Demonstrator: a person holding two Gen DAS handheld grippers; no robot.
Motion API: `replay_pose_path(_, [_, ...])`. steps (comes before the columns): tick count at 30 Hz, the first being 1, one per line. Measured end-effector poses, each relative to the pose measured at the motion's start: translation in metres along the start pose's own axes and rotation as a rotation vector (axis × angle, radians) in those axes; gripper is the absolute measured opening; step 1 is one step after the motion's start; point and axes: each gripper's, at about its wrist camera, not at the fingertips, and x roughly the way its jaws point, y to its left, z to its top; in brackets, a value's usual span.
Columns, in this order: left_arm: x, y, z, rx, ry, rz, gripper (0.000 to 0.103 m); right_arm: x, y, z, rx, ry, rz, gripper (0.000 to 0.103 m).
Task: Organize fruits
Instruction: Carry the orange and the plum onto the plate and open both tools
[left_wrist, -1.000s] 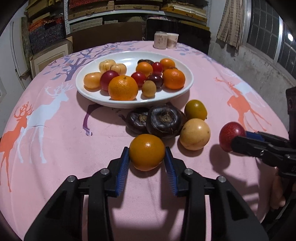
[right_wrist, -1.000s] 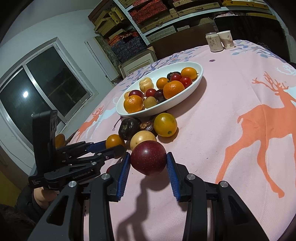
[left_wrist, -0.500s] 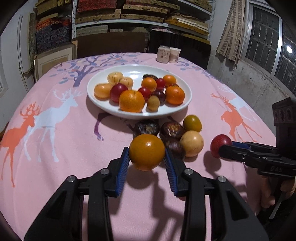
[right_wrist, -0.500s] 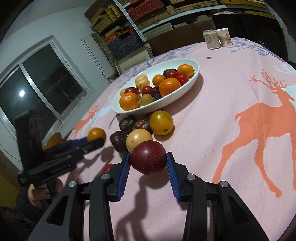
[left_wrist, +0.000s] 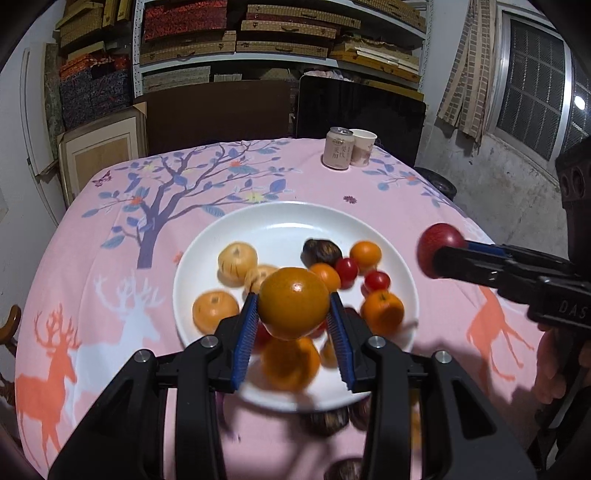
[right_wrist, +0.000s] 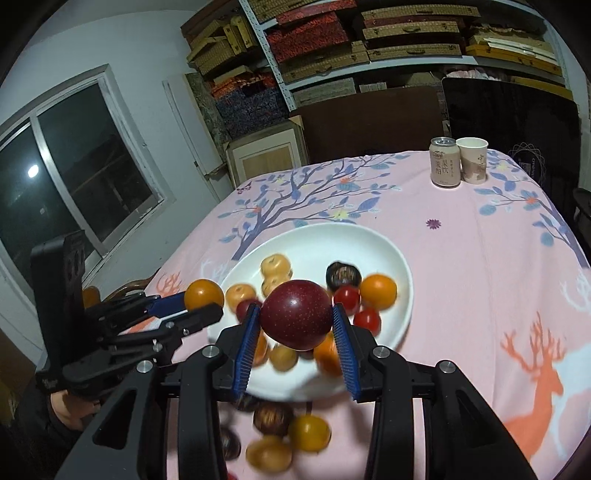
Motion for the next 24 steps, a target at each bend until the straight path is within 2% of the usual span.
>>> replay_pose_path(4, [0.042,0.005,0.021,-0.010,0.059,-0.006,0.037,0.044,-0.012,0.019,0.019,0.036,-0.052,0.040])
replay_pose_path(8, [0.075,0.011,0.027,-0.013,0.107,-0.002,0.038,0.071,-0.022,0.027,0.036,0.058,-0.045,0.041])
replay_pose_path(9, [0.078,0.013,0.026,-0.021,0.112,-0.003,0.038,0.073,-0.024,0.028,0.042,0.055,-0.038,0.043])
replay_pose_path(10, [0.080,0.017,0.027,-0.036,0.118,-0.012,0.041,0.072,-0.024,0.028,0.044,0.044,-0.042,0.049])
replay_pose_path(11, [0.079,0.019,0.026,-0.050,0.112,-0.015,0.049,0.069,-0.024,0.029,0.041,0.031,-0.043,0.051])
replay_pose_path(12, [0.074,0.021,0.025,-0.061,0.090,-0.005,0.063,0.066,-0.024,0.029,0.038,0.028,-0.039,0.051])
replay_pose_path(14, [0.061,0.024,0.022,-0.071,0.044,0.011,0.075,0.057,-0.022,0.026,0.028,0.016,-0.043,0.051])
replay_pose_path(19, [0.024,0.025,0.005,-0.080,0.015,-0.011,0.078,0.023,-0.014,0.009,0.014,-0.006,-0.031,0.051])
replay_pose_path(24, [-0.015,0.014,-0.036,-0.031,0.023,-0.018,0.080,-0.018,-0.011,-0.030,0.036,-0.014,0.004,0.051])
